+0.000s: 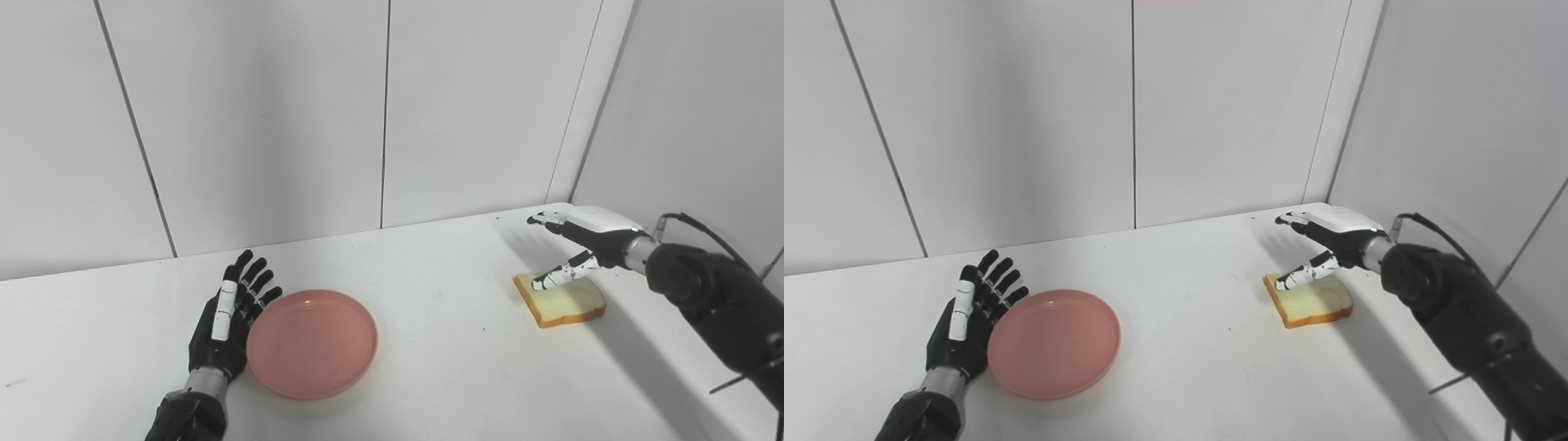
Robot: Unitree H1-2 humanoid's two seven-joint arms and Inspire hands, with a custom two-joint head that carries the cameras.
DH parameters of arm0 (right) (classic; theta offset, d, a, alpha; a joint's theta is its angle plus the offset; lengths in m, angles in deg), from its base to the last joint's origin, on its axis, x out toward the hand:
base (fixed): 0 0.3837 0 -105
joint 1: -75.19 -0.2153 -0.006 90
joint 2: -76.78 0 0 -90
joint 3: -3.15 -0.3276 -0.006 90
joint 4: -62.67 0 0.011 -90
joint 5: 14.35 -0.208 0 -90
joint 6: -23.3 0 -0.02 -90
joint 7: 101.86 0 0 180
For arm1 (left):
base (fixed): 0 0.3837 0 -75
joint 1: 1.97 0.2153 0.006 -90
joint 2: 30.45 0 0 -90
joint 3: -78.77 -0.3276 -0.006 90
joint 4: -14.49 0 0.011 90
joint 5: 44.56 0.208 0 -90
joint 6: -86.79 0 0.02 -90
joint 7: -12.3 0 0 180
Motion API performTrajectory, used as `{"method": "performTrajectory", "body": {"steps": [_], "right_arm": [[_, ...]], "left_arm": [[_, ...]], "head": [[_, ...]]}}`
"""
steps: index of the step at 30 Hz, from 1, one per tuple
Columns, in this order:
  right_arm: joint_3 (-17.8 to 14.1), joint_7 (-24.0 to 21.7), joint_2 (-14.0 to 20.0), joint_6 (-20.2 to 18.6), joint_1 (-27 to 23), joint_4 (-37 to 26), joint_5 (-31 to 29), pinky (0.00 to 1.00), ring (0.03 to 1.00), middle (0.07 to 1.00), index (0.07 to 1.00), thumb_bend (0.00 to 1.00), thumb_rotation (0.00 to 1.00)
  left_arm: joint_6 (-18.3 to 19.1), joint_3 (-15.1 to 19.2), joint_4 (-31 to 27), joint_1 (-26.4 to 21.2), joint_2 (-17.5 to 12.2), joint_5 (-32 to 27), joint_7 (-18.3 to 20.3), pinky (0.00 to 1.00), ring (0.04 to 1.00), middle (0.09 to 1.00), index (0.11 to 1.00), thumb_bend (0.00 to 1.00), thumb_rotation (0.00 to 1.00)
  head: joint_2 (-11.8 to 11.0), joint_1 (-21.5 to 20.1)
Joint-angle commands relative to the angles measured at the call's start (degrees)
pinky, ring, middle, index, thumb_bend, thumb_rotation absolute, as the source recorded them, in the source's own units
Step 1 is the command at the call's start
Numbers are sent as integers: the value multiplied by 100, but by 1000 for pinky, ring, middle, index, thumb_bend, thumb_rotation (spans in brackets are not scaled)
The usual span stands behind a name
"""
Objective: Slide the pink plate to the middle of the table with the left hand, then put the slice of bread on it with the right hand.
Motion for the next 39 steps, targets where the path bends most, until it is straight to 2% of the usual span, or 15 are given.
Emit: {"method": "performTrajectory", "body": {"steps": [1, 8, 16, 23, 29, 31, 36, 39], "right_arm": [[96, -290, 289, 32, -349, -61, 213, 1000, 1000, 994, 950, 1000, 499], [453, -663, 300, 40, -616, 148, 756, 1000, 1000, 968, 918, 1000, 390], [718, -936, 228, 117, -847, 335, 1197, 1000, 1000, 999, 954, 1000, 393], [874, -994, 206, 202, -937, 436, 1444, 1000, 1000, 1000, 949, 1000, 365], [967, -1022, 101, 258, -1026, 619, 1528, 1000, 1000, 1000, 952, 1000, 339], [1013, -1056, 81, 303, -1057, 636, 1545, 1000, 1000, 1000, 960, 1000, 358], [1078, -1179, -12, 295, -1113, 680, 1508, 1000, 1000, 1000, 956, 1000, 385], [1048, -1142, -63, 350, -1060, 713, 1443, 1000, 1000, 1000, 949, 1000, 367]], "left_arm": [[-115, 33, 328, 352, 4, -75, 145, 838, 919, 912, 912, 907, 727], [-141, -3, 282, 363, 31, -45, 121, 801, 912, 923, 925, 918, 737], [-93, 55, 318, 350, 40, -113, 133, 813, 906, 915, 913, 929, 716], [44, 125, 186, 378, 111, -273, 230, 839, 922, 937, 938, 871, 715], [111, 57, 7, 442, 132, -239, 165, 802, 905, 932, 943, 859, 735], [108, 53, 7, 440, 134, -241, 160, 794, 904, 930, 942, 860, 733], [129, 67, 7, 436, 141, -254, 140, 796, 906, 934, 942, 852, 730], [154, 70, -15, 452, 147, -263, 141, 807, 911, 935, 946, 852, 729]], "head": [[8, 20], [30, 43], [40, 56], [54, 91], [79, 89], [84, 92], [91, 109], [102, 121]]}}
